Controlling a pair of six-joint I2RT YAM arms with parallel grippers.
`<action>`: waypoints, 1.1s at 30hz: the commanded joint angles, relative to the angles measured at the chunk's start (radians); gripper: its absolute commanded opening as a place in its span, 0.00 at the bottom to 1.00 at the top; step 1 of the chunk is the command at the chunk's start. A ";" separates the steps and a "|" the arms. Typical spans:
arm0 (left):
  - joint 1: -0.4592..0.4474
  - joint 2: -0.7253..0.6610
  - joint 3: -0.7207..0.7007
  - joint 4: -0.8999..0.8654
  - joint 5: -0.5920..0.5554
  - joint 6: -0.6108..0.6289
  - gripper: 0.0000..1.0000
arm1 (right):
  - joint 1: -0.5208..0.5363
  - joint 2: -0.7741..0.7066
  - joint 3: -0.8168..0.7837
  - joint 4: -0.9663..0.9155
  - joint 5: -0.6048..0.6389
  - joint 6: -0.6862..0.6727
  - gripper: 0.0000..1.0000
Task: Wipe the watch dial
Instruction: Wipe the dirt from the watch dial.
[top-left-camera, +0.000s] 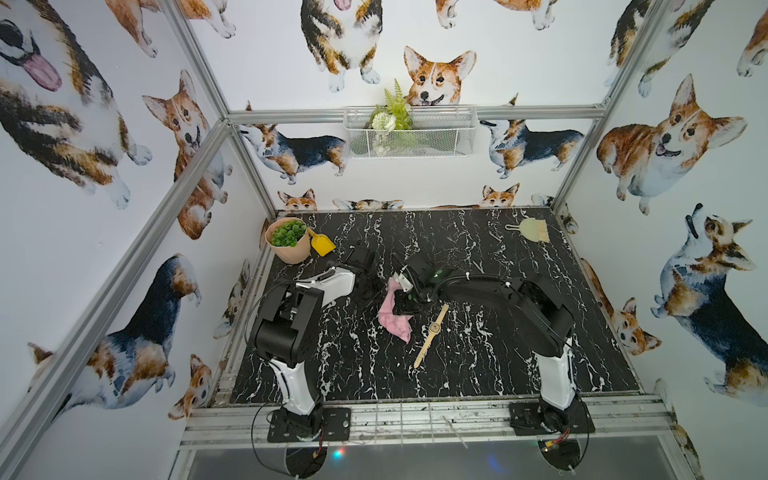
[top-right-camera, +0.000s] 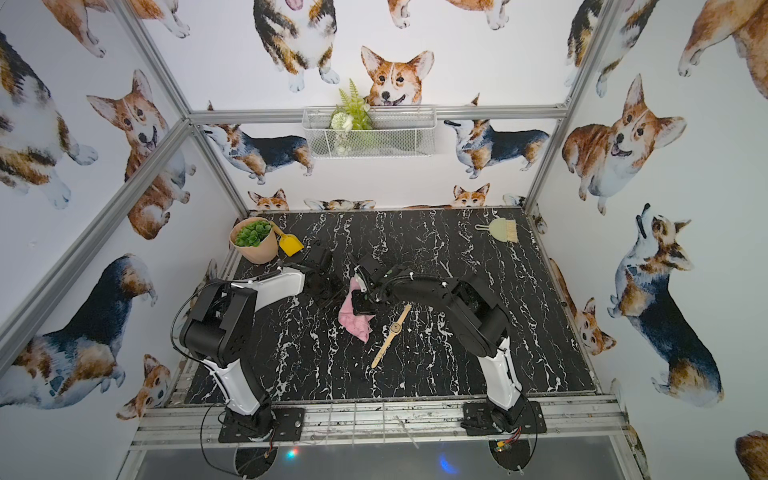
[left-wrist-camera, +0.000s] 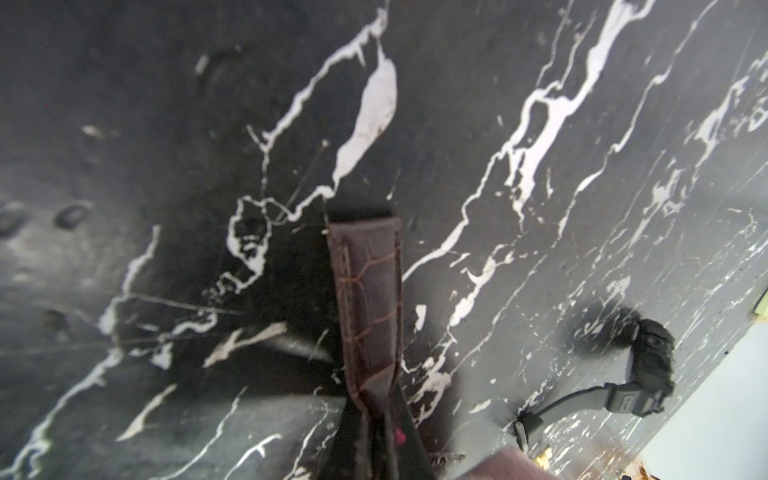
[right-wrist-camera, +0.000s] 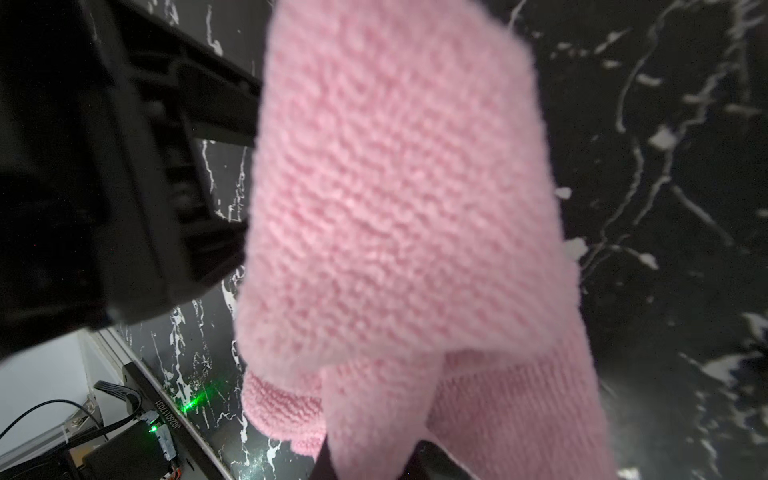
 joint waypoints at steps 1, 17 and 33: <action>-0.001 0.021 -0.011 -0.174 -0.050 -0.012 0.00 | -0.002 0.018 -0.014 -0.017 -0.018 0.002 0.00; -0.001 0.032 -0.010 -0.165 -0.049 -0.017 0.00 | -0.014 -0.097 -0.163 -0.028 0.039 -0.047 0.00; -0.001 0.026 -0.003 -0.172 -0.052 -0.028 0.00 | -0.011 -0.009 -0.021 -0.016 -0.034 -0.024 0.00</action>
